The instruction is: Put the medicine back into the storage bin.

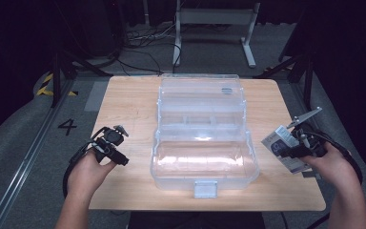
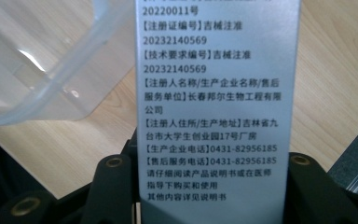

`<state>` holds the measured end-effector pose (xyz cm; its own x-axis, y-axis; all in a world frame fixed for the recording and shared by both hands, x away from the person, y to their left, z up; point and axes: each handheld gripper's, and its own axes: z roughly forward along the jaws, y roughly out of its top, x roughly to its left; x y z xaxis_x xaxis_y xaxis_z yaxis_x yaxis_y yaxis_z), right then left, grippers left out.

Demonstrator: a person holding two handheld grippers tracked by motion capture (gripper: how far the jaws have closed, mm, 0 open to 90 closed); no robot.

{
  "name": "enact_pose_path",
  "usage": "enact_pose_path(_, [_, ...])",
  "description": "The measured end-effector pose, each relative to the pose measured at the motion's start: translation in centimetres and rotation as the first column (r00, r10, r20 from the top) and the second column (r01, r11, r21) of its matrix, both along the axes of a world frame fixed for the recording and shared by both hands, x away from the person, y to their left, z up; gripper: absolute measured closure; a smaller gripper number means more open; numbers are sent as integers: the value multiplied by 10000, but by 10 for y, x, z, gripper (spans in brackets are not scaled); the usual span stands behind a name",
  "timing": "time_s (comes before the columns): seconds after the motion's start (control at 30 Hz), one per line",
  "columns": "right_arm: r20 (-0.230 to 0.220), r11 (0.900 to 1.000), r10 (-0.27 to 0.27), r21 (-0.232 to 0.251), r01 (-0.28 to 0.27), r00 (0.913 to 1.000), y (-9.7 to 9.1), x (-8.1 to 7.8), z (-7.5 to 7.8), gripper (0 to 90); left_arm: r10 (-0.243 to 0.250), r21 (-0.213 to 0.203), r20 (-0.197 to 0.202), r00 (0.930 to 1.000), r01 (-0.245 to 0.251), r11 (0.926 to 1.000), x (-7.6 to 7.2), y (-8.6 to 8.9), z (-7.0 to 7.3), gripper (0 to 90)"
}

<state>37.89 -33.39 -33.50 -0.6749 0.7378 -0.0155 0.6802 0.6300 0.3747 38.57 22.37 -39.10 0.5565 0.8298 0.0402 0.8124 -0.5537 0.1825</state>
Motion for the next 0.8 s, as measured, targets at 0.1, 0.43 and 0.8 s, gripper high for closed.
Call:
enact_pose_path(0.1, [174,9997,220,93,-221,9996,3,-1,10,561,59,-102,-23,10000,-60,9999,-1,0,0,300])
enact_pose_path(0.43, [272,9952,983,5,-983,9948,18,-6,33,562,141,-90,-66,9999,-142,9999,-1,1,0,301])
enact_pose_path(0.8, [211,9696,2443,94,-2445,9695,50,-12,51,560,79,-57,31,10000,-78,10000,-1,2,1,300])
